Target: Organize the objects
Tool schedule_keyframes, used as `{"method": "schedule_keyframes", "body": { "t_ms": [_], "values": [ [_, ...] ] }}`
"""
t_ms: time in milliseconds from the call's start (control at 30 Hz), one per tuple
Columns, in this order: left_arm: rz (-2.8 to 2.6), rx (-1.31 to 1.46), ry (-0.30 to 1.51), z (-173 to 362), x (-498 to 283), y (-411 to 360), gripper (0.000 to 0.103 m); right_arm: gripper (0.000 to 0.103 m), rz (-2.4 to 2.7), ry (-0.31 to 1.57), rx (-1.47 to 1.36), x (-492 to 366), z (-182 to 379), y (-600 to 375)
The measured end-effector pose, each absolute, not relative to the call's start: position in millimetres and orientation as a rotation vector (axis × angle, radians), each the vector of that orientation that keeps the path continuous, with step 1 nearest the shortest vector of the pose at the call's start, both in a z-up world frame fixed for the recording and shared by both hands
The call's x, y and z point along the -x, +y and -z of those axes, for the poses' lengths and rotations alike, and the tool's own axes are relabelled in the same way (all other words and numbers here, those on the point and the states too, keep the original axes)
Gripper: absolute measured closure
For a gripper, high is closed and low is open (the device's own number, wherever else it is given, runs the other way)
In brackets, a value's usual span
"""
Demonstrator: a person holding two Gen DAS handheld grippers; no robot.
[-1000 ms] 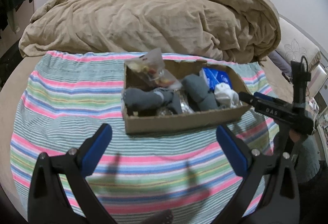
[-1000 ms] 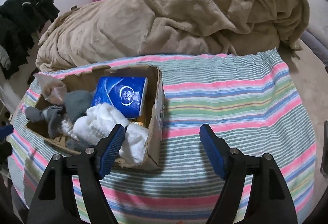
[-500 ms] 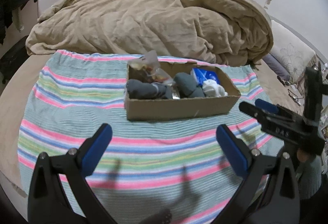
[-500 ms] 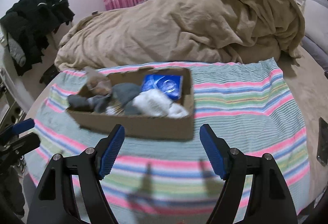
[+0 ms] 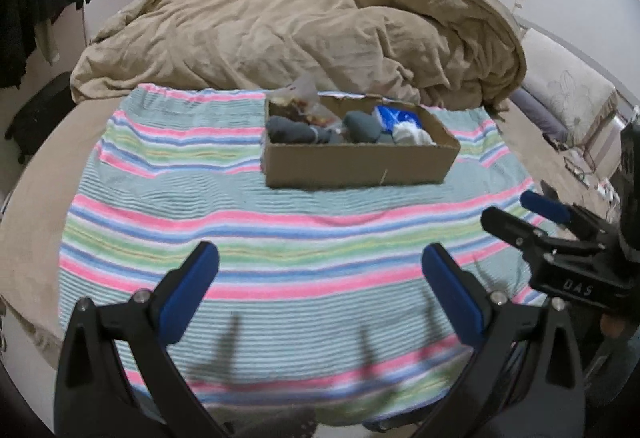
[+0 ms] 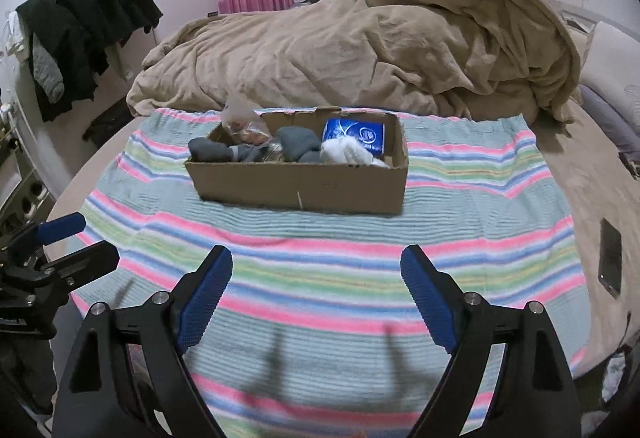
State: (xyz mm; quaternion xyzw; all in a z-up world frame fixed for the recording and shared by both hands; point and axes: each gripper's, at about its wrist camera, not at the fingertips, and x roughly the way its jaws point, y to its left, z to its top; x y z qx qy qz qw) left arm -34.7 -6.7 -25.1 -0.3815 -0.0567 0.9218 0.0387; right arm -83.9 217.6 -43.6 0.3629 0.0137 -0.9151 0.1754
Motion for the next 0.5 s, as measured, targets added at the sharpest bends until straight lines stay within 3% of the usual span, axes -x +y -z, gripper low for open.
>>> {"method": "schedule_keyframes", "body": {
  "t_ms": [500],
  "values": [
    [-2.838,1.170,-0.190,21,27,-15,0.001,0.014,2.577,0.024,-1.054,69,48,220]
  ]
}}
